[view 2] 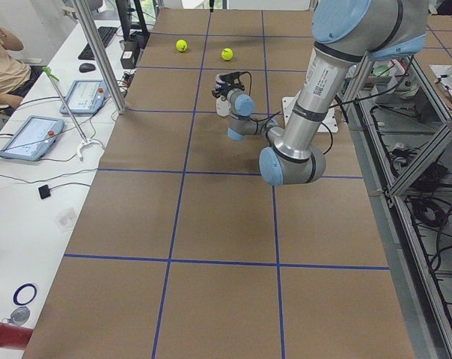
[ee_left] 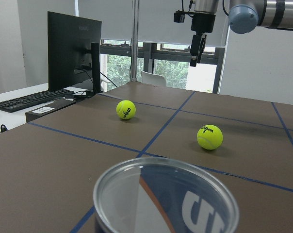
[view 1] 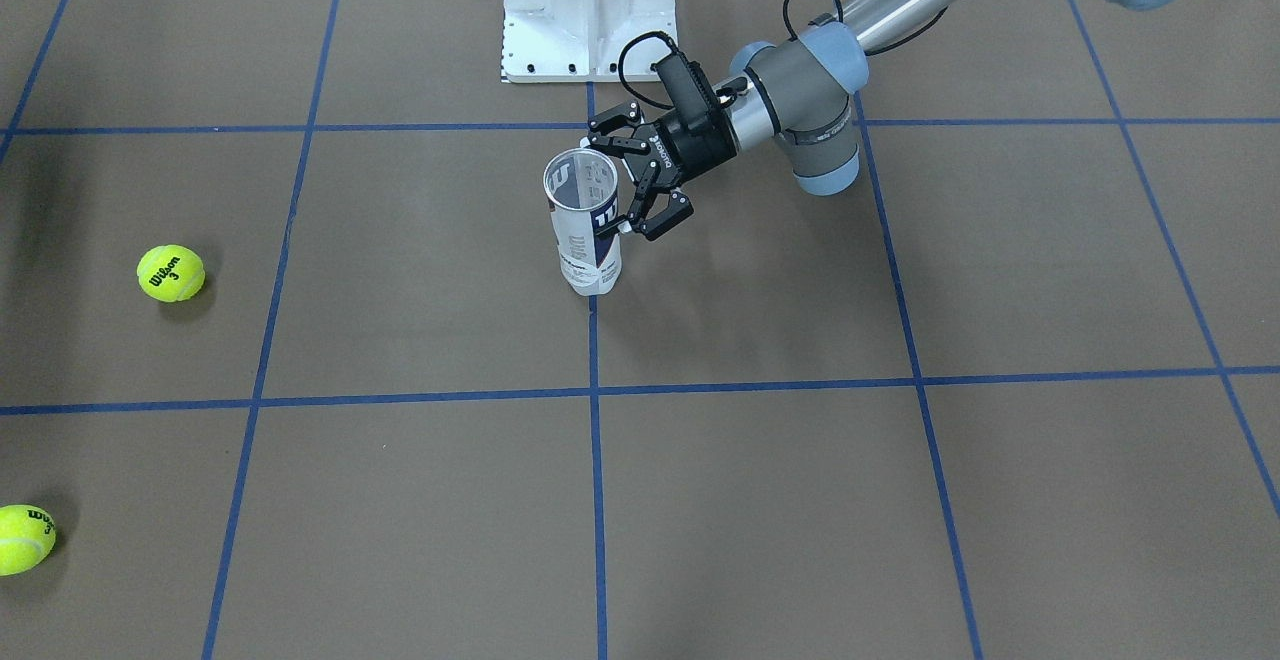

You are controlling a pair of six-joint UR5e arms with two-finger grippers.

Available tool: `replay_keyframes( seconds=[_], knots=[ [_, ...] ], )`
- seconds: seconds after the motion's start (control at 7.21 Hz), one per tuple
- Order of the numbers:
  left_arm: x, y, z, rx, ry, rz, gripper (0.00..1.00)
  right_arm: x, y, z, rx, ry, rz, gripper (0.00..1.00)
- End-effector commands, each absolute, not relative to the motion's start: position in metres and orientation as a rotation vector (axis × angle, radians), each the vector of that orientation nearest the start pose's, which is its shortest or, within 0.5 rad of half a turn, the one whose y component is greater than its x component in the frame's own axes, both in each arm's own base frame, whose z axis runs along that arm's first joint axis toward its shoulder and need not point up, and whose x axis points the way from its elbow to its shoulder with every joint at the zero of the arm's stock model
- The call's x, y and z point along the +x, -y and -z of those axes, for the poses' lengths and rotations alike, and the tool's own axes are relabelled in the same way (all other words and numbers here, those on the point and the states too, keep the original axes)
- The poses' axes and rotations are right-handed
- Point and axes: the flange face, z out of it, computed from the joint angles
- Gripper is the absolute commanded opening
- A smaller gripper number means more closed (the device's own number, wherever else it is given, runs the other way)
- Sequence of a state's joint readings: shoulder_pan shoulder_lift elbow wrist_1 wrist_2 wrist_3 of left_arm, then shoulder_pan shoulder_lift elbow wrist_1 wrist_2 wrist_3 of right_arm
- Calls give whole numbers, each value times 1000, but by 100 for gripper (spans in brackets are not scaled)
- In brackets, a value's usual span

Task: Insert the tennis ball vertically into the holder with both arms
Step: 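Move the left gripper back to grip the holder's rim, then reach the right gripper toward the nearer tennis ball while the left holds the holder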

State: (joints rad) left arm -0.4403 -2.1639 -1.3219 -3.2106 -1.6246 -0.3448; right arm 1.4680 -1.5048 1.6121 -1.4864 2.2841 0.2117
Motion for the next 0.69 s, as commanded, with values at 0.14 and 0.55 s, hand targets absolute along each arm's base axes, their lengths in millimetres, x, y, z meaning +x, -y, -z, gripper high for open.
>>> replay_keyframes(
  seconds=[0.14,0.55],
  knots=[
    [545,399,-246,1478,-1390,-555,91,13,534,-599,70,731,-36,100],
    [553,408,-237,1501,-1366,-500,91,13,534,-600,68,731,-38,100]
  ],
)
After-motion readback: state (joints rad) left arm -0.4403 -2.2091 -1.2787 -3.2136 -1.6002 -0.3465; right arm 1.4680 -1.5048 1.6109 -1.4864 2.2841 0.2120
